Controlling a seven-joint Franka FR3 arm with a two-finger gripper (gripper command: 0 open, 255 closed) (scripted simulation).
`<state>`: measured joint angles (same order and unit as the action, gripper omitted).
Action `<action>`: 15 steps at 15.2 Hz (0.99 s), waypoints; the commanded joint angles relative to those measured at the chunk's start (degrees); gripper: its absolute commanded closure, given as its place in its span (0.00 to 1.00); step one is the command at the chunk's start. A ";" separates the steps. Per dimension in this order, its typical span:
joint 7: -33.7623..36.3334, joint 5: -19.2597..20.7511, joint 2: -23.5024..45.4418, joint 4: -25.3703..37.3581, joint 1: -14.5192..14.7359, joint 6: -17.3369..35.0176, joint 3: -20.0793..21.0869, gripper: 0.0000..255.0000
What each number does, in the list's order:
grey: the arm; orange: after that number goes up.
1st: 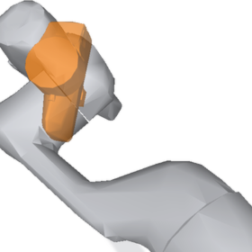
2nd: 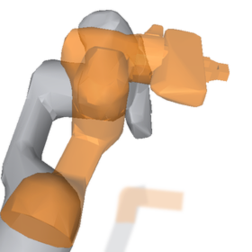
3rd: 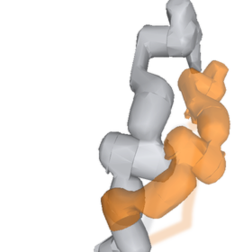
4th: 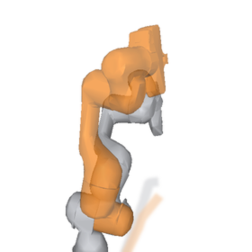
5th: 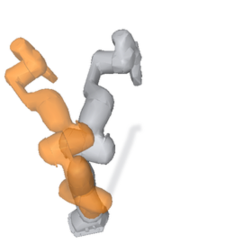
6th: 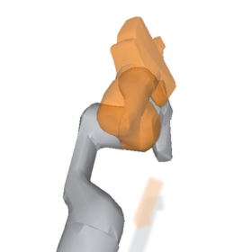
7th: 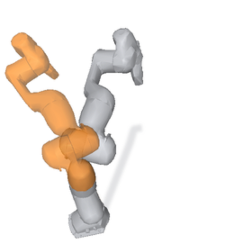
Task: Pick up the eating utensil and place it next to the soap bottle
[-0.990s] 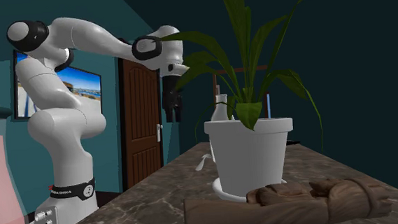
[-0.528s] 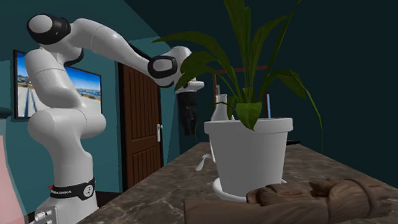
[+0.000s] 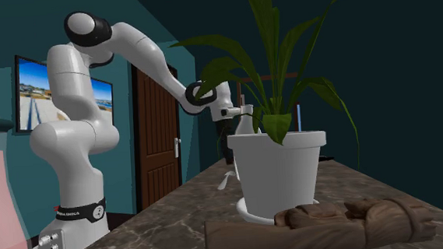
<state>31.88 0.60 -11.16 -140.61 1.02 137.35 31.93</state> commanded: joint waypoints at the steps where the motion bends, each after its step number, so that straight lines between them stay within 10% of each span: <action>1: 1.72 1.49 1.63 -0.13 -0.34 1.82 0.77 0.00; 15: 4.49 5.35 5.84 -1.04 -1.50 6.23 1.49 0.00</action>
<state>36.44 6.05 -5.66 -141.32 -0.34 143.77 33.59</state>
